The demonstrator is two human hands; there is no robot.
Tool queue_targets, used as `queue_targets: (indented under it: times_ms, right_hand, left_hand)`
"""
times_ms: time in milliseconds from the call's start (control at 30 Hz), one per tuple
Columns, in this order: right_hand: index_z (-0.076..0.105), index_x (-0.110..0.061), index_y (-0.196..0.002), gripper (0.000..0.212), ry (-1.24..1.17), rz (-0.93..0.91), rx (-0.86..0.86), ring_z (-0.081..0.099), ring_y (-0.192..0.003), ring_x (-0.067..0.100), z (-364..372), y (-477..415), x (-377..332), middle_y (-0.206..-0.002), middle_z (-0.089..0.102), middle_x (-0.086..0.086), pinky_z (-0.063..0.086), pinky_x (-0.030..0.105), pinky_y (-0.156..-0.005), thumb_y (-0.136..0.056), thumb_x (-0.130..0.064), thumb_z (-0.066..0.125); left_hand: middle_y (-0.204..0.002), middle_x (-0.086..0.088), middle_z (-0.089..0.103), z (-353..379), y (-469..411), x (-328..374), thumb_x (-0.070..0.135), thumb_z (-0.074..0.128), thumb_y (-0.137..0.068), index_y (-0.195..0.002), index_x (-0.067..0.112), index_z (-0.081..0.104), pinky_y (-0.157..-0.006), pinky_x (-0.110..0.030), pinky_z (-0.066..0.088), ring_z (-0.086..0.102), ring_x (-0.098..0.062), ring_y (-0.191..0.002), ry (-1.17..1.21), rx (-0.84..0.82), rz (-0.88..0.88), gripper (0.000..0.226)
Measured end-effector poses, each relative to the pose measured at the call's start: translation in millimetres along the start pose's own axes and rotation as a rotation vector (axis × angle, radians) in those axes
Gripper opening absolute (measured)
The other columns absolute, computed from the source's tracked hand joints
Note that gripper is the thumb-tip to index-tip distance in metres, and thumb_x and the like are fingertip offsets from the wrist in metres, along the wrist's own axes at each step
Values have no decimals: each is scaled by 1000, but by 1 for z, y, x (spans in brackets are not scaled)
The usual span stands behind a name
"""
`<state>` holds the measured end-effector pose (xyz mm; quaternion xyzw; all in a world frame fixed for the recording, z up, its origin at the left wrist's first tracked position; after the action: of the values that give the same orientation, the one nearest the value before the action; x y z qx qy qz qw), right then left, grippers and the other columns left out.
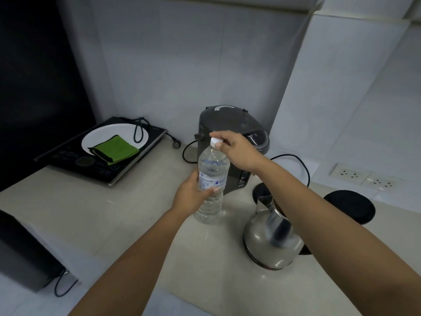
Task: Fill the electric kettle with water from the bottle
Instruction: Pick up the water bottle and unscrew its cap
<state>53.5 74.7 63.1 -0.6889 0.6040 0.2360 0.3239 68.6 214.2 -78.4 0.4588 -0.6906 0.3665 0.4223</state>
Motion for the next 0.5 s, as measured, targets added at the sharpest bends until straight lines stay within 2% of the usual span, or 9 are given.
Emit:
queue_targets:
  times_ms: [100,200,300,367,500]
  right_hand:
    - [49,-15,-142,47,-75,49,26,52,-123,16,-1,0,-1,-136,55,3,44,32,-103,-97,-24,60]
    - [52,-11,-123,50,-99,114,173,57,-97,13,-3,-2,0,-109,59,1,49,32,-85,-86,-36,74]
    - [54,-10,-111,42,-8,139,199,54,-81,12,0,-2,1,-94,58,-2,45,27,-69,-86,-39,73]
    - [53,-10,-111,37,29,130,175,54,-82,14,2,-1,-2,-95,59,0,46,29,-70,-91,-37,67]
    - [51,-12,-119,29,88,107,103,57,-96,19,1,2,-9,-110,59,4,49,35,-82,-98,-31,58]
  left_hand:
    - [-115,18,63,0,1,2,35,81,-79,-139,32,47,-88,-24,47,60,-5,-106,-2,-9,6,69]
    - [-115,18,65,0,0,2,32,82,-79,-137,32,48,-89,-25,48,62,-7,-108,-2,-9,9,67]
    - [-116,17,65,1,0,0,32,81,-79,-136,31,49,-90,-27,48,62,-8,-108,-2,-14,0,65]
    - [-115,17,64,1,1,1,31,81,-80,-138,30,48,-89,-25,47,61,-7,-107,1,-21,0,66]
    - [-116,15,64,0,1,3,31,80,-81,-139,29,47,-86,-23,44,59,-7,-104,-5,-29,2,67]
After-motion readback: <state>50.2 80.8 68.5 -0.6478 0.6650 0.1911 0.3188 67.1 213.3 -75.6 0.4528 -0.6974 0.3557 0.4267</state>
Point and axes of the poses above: each hand's wrist, its own y-axis away from the middle knuckle, its own z-axis out of the palm, x = y × z, the point moved 4 cm from there along -y, towards the middle knuckle
